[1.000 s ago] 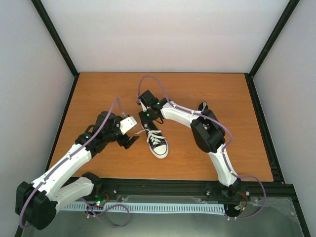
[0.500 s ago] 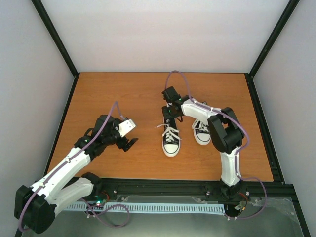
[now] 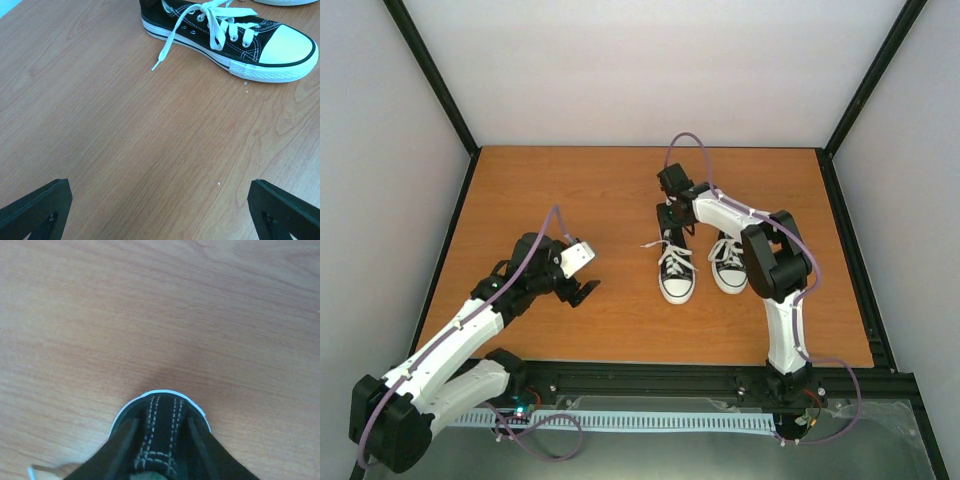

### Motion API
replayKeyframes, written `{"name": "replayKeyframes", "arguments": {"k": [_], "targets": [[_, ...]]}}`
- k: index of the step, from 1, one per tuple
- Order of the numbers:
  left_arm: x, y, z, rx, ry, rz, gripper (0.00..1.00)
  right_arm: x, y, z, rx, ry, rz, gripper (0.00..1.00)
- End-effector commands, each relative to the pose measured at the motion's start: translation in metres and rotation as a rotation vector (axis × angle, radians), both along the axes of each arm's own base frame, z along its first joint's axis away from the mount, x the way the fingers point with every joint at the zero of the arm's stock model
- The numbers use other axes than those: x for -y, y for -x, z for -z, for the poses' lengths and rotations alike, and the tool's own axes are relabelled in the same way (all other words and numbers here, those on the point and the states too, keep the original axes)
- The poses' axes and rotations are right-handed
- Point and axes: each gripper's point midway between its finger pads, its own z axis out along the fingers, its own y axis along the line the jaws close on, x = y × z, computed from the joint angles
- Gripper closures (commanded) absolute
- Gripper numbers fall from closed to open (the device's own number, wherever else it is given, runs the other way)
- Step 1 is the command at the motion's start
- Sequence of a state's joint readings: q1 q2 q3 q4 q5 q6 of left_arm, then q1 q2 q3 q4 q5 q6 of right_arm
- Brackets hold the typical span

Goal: Tie the shoes
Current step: Place the shoe at the center of the board, then reset both arms

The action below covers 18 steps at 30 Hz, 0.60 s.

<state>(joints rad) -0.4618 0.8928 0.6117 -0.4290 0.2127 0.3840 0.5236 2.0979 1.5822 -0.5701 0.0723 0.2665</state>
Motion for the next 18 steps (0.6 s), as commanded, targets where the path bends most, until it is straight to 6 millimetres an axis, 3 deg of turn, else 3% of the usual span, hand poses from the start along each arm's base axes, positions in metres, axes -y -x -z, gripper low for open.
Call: {"name": "replayKeyframes", "arguments": {"k": [1, 3, 5, 7, 9, 12, 14, 16, 18], "targets": [[0.001, -0.006, -0.008, 0.016, 0.023, -0.015, 0.0, 0.002, -0.011, -0.025, 0.036, -0.017, 0.02, 0.6], [-0.001, -0.007, -0.006, 0.009, 0.021, -0.026, 0.0, -0.001, -0.012, -0.061, 0.091, -0.069, 0.016, 0.36], [-0.003, -0.009, -0.004, -0.001, 0.027, -0.053, 0.0, 0.004, -0.014, -0.097, 0.151, -0.115, 0.03, 0.02], [-0.009, -0.015, -0.004, -0.005, 0.044, -0.112, 0.0, 0.017, -0.016, -0.131, 0.2, -0.175, 0.044, 0.0], [-0.027, -0.031, -0.006, 0.014, 0.066, -0.257, 0.0, 0.042, -0.016, -0.158, 0.244, -0.245, 0.048, 0.0], [-0.083, -0.059, -0.013, 0.071, 0.118, -0.62, 0.0, 0.115, -0.011, -0.181, 0.316, -0.281, 0.122, 0.0], [-0.121, -0.068, -0.019, 0.111, 0.137, -0.791, 0.0, 0.158, 0.005, -0.2, 0.381, -0.306, 0.172, 0.0], [-0.144, -0.07, -0.018, 0.114, 0.161, -0.889, 0.0, 0.197, 0.024, -0.201, 0.406, -0.286, 0.256, 0.0], [-0.163, -0.07, -0.016, 0.106, 0.191, -0.974, 0.0, 0.224, 0.045, -0.191, 0.396, -0.237, 0.312, 0.0]]}}
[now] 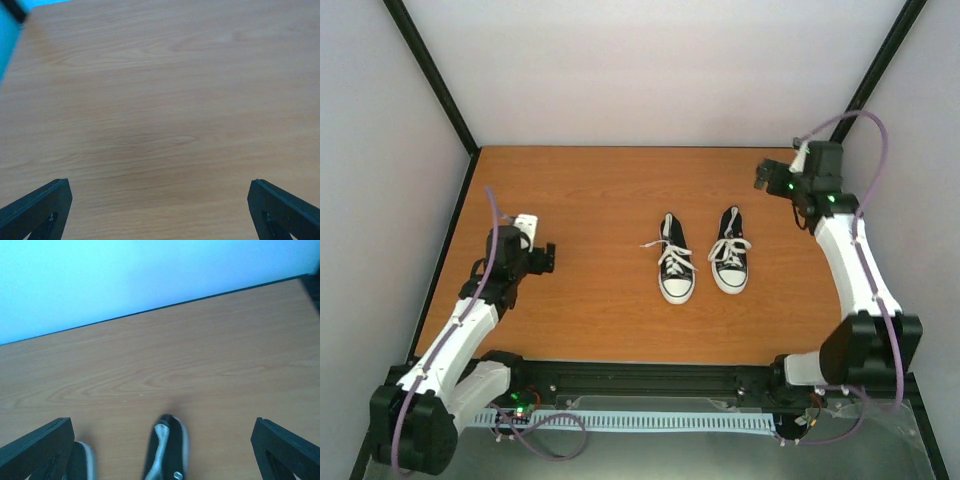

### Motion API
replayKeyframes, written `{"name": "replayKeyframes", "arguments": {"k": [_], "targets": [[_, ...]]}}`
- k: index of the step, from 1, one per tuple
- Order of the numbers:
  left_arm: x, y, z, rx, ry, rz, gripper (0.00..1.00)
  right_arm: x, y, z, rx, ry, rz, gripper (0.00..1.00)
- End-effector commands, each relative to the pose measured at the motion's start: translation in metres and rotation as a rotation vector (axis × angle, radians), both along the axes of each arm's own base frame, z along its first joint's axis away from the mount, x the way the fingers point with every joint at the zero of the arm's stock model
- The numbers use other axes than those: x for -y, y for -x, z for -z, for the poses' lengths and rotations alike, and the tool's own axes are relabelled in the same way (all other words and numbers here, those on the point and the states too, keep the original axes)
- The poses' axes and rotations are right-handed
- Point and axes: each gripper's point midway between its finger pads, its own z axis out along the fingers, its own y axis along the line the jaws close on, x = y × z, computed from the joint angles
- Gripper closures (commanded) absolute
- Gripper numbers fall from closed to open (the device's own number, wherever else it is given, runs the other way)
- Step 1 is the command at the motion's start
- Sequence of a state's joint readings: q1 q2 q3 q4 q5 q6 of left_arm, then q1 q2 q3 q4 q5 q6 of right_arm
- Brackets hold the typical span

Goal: Tie the shoes
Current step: Reset both arms

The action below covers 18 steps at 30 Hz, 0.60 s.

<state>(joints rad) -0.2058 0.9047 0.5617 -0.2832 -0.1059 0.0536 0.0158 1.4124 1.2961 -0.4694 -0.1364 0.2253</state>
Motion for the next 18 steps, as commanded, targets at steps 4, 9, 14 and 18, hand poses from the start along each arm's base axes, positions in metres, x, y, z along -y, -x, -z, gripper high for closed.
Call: {"name": "replayKeyframes", "arguments": {"k": [4, 9, 14, 18], "targets": [[-0.076, -0.009, -0.007, 0.095, 0.12, -0.387, 0.0, 0.026, 0.072, 0.049, -0.06, 0.075, 0.046, 0.0], [-0.084, -0.011, -0.001, 0.109, 0.104, -0.373, 0.0, 0.055, 0.112, 0.075, -0.011, 0.036, 0.287, 0.0], [-0.077, -0.011, 0.008, 0.123, 0.108, -0.315, 0.0, 0.071, 0.133, 0.087, 0.041, 0.007, 0.415, 0.0], [-0.071, -0.011, 0.007, 0.145, 0.126, -0.281, 0.0, 0.076, 0.141, 0.096, 0.069, -0.013, 0.463, 0.0]]}}
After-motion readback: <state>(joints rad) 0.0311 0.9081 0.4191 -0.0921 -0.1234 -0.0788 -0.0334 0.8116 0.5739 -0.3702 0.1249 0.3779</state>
